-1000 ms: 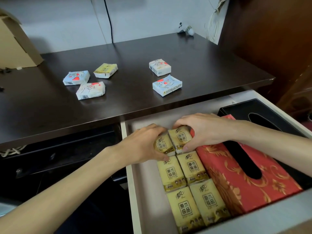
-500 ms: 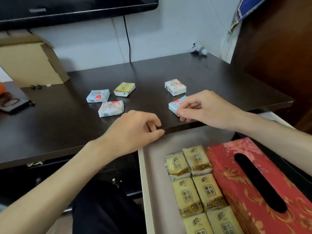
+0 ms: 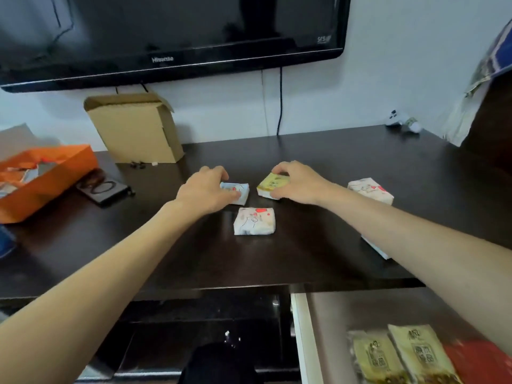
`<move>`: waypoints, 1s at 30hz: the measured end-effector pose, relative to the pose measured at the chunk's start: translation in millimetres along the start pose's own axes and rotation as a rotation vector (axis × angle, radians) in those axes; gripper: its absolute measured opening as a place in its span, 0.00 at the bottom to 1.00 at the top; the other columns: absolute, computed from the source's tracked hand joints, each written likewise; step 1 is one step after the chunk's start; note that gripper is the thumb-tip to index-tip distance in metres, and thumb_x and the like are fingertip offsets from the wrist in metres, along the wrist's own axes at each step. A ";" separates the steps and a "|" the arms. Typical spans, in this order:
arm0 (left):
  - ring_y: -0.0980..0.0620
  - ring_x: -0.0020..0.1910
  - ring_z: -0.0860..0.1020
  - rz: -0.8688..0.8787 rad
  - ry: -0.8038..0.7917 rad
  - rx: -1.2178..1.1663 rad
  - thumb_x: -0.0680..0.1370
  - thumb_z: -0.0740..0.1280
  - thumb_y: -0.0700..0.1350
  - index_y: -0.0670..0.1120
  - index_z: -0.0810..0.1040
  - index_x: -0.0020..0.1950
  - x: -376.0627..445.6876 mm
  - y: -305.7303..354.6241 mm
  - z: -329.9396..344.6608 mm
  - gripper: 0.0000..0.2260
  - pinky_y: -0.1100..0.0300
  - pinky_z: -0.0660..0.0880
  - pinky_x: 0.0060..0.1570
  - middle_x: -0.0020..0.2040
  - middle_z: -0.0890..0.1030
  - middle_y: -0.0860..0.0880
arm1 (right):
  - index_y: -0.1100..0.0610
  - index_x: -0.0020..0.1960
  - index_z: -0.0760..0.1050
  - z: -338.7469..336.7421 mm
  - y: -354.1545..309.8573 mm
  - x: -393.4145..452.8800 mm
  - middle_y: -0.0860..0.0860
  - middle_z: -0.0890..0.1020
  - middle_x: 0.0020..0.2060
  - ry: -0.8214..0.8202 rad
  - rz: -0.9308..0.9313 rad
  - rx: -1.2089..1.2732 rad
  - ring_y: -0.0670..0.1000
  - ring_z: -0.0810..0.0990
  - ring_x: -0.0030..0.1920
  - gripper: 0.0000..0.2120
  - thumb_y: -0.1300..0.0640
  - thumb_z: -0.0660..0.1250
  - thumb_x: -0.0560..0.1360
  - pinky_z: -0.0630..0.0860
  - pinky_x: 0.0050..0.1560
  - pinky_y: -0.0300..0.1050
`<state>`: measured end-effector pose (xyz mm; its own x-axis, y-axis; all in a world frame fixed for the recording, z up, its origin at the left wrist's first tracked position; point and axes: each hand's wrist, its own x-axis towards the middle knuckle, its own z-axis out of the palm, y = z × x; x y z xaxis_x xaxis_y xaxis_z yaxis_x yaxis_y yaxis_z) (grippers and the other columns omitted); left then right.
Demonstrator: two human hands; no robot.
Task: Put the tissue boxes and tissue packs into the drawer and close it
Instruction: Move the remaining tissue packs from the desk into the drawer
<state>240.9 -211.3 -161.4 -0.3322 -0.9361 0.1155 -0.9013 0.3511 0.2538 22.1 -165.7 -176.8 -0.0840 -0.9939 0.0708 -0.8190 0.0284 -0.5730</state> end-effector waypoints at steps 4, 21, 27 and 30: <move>0.43 0.59 0.76 -0.021 -0.050 0.062 0.70 0.67 0.70 0.48 0.71 0.67 23.3 -3.4 19.2 0.34 0.50 0.74 0.50 0.63 0.75 0.45 | 0.51 0.73 0.72 13.4 4.2 19.8 0.54 0.74 0.68 -0.030 0.024 -0.134 0.56 0.73 0.68 0.31 0.47 0.76 0.74 0.73 0.67 0.57; 0.52 0.59 0.73 0.257 -0.163 -0.251 0.71 0.78 0.48 0.49 0.69 0.71 44.1 -5.1 24.6 0.31 0.59 0.72 0.53 0.66 0.74 0.47 | 0.48 0.69 0.73 -15.1 18.1 -6.8 0.48 0.75 0.66 -0.054 -0.046 -0.185 0.52 0.75 0.64 0.30 0.52 0.79 0.70 0.76 0.64 0.53; 0.55 0.56 0.74 0.366 -0.083 -0.287 0.69 0.79 0.51 0.51 0.69 0.71 12.5 18.1 2.5 0.33 0.62 0.73 0.51 0.62 0.75 0.53 | 0.48 0.69 0.69 -34.7 10.4 -47.8 0.46 0.76 0.63 -0.043 -0.091 -0.090 0.49 0.77 0.62 0.32 0.61 0.77 0.68 0.78 0.61 0.50; 0.57 0.54 0.76 0.447 -0.063 -0.281 0.69 0.78 0.55 0.53 0.72 0.68 -19.7 33.9 -3.7 0.31 0.66 0.74 0.48 0.57 0.75 0.57 | 0.47 0.67 0.69 -46.9 13.4 -83.3 0.42 0.78 0.59 -0.048 -0.099 -0.045 0.44 0.80 0.57 0.31 0.60 0.76 0.68 0.80 0.57 0.49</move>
<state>217.9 -180.9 -151.5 -0.6908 -0.6902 0.2155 -0.5612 0.6998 0.4420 -8.5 -77.5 -152.0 0.0248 -0.9960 0.0858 -0.8467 -0.0665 -0.5278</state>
